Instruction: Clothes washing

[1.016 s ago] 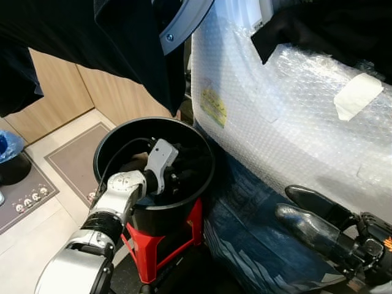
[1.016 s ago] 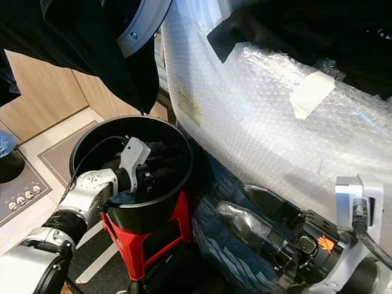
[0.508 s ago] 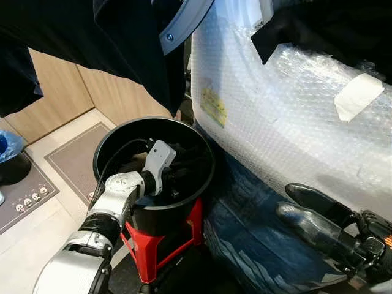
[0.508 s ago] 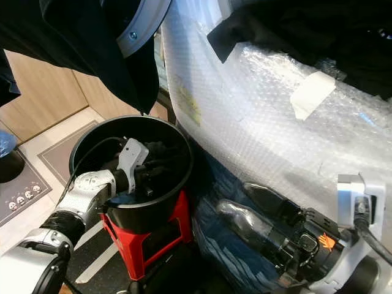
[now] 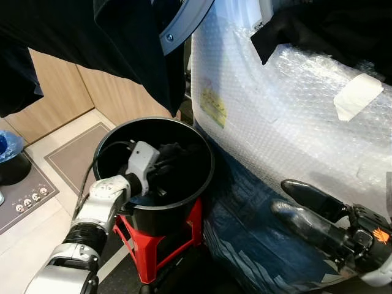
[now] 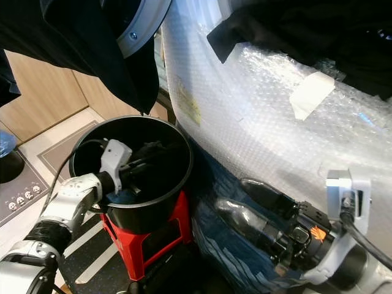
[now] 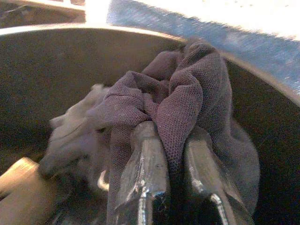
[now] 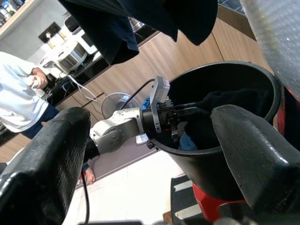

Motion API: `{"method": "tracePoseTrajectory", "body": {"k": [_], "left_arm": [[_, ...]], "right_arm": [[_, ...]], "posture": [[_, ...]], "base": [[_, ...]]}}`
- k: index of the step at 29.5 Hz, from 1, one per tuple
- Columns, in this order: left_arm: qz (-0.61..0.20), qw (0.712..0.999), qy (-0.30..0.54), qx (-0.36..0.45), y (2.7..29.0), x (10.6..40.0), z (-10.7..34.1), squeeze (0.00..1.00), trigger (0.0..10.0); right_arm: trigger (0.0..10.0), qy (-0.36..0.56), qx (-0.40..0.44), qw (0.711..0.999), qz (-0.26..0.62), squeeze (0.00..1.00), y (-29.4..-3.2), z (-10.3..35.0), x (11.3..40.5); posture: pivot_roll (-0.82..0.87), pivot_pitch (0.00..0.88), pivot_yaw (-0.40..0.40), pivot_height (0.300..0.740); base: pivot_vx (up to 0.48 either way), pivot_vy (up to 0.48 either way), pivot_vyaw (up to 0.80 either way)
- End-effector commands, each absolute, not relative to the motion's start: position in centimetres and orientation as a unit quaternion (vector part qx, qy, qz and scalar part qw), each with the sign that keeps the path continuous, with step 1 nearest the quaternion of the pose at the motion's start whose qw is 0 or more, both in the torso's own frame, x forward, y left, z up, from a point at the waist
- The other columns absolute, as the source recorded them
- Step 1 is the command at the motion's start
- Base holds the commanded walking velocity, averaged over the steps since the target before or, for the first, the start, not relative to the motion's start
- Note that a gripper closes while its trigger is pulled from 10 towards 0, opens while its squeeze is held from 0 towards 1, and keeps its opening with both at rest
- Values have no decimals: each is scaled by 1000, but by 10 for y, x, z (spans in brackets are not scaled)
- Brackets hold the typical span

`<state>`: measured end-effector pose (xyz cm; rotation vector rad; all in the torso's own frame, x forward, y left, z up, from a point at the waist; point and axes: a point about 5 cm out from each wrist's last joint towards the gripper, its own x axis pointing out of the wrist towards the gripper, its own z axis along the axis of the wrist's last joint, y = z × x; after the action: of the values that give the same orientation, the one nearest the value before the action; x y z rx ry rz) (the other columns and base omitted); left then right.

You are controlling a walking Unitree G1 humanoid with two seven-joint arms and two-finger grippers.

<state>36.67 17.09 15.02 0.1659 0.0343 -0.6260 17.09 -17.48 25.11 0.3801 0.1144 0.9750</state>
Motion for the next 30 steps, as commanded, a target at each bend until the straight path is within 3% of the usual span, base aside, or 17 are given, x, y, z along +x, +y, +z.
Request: {"method": "tracePoseTrajectory", "body": {"k": [1, 9, 11, 21, 30], "left_arm": [[-300, 950, 14, 88, 174, 364, 150, 0, 0], [-301, 940, -64, 145, 159, 361, 179, 0, 0], [-293, 937, -100, 165, 154, 359, 195, 0, 10000], [-340, 900, -203, 180, 117, 330, 245, 0, 10000], [-428, 864, -236, 121, 68, 302, 272, 0, 10000]], "right_arm": [[10000, 54, 180, 862, 471, 0, -174, 250, 171], [10000, 35, 174, 861, 477, 0, -172, 248, 182], [10000, 30, 171, 861, 478, 0, -171, 247, 186], [10000, 9, 157, 872, 463, 0, -179, 237, 202], [10000, -14, 120, 896, 428, 0, -199, 227, 219]], "posture": [[-196, 263, -67, 740], [-176, 225, -61, 740], [-171, 207, -56, 740], [-176, 99, -25, 740], [-152, 0, 2, 740]], "base": [[0, 0, 0], [0, 0, 0], [0, 0, 0], [0, 0, 0], [0, 0, 0]]}}
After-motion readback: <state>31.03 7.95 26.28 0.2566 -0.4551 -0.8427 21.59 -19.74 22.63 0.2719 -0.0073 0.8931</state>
